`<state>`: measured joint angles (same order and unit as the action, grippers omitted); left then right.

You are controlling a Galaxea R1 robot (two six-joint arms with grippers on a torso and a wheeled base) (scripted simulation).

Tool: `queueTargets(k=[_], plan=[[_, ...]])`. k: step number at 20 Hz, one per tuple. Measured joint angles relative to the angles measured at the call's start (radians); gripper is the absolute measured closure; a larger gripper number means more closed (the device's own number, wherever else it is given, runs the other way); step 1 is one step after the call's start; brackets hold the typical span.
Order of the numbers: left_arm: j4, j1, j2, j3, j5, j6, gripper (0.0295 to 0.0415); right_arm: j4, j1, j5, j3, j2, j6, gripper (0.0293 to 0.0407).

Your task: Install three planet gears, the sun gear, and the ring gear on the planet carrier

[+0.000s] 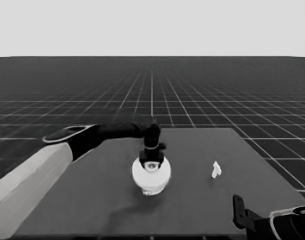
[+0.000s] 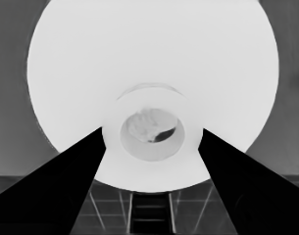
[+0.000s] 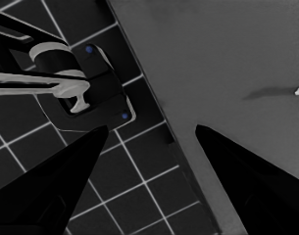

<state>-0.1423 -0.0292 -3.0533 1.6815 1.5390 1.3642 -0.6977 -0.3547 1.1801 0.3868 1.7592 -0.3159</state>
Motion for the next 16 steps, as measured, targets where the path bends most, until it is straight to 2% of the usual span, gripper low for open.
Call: queueTargets(k=[4,6,8,16], plan=[[-0.002,0.001,-0.017,0.014,0.001,0.006,0.0362,0.000,0.000,0.000,0.000,0.000,0.000,0.0315],[-0.064,0.065,-0.026,0.046,-0.015,-0.013,0.0362,0.000,0.000,0.000,0.000,0.000,0.000,0.0315],[-0.085,0.088,-0.030,0.061,-0.022,-0.022,0.0362,0.000,0.000,0.000,0.000,0.000,0.000,0.0315],[-0.095,0.101,-0.031,0.068,-0.026,-0.036,0.0362,0.000,0.000,0.000,0.000,0.000,0.000,0.0315]])
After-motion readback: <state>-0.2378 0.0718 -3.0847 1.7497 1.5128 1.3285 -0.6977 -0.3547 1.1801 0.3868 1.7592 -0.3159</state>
